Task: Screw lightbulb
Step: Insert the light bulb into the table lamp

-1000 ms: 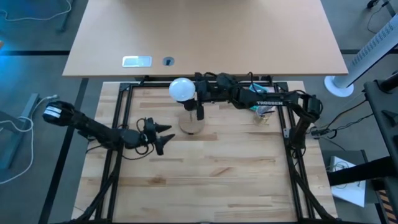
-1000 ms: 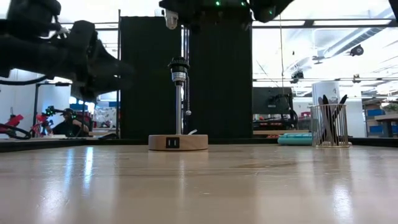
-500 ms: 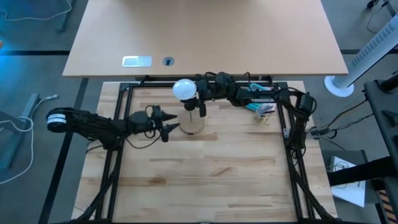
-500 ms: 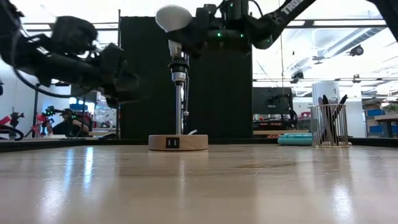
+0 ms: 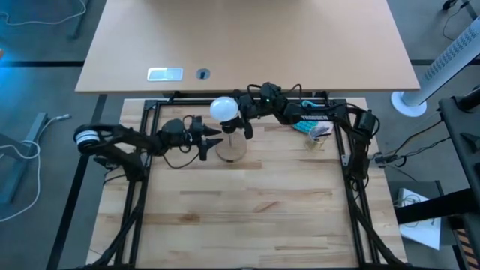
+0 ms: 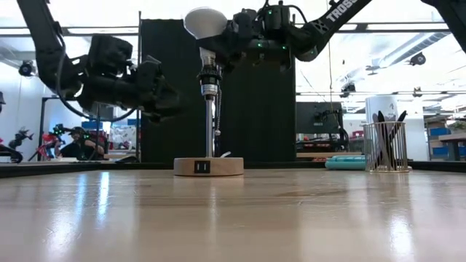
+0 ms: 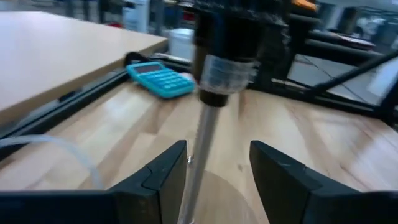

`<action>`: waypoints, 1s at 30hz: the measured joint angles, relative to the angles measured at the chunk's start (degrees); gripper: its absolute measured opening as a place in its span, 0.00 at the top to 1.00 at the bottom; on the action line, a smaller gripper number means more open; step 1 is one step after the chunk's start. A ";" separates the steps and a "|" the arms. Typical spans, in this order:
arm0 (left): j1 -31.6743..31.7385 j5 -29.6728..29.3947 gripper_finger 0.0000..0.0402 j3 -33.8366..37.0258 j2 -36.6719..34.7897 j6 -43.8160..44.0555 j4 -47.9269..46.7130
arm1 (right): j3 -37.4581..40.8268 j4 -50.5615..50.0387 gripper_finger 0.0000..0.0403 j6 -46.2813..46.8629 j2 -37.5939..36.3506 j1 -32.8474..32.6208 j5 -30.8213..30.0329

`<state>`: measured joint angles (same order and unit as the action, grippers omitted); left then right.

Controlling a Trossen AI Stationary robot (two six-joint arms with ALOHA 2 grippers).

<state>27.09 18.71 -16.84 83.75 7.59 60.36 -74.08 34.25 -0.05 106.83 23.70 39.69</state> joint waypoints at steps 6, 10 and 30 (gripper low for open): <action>1.28 4.46 0.59 -4.15 6.56 -3.00 1.09 | 0.00 -0.65 0.64 -1.72 0.00 0.91 2.59; 2.07 6.14 0.59 -7.16 9.41 -2.67 1.11 | 0.23 -1.22 0.65 -2.97 0.00 1.17 3.81; 2.69 4.78 0.59 -7.78 9.98 -8.56 3.93 | 2.09 -0.07 0.65 -6.80 0.07 1.83 6.22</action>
<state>29.78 23.49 -24.62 93.73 -0.97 64.29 -72.00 34.17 -6.84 106.89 25.53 45.91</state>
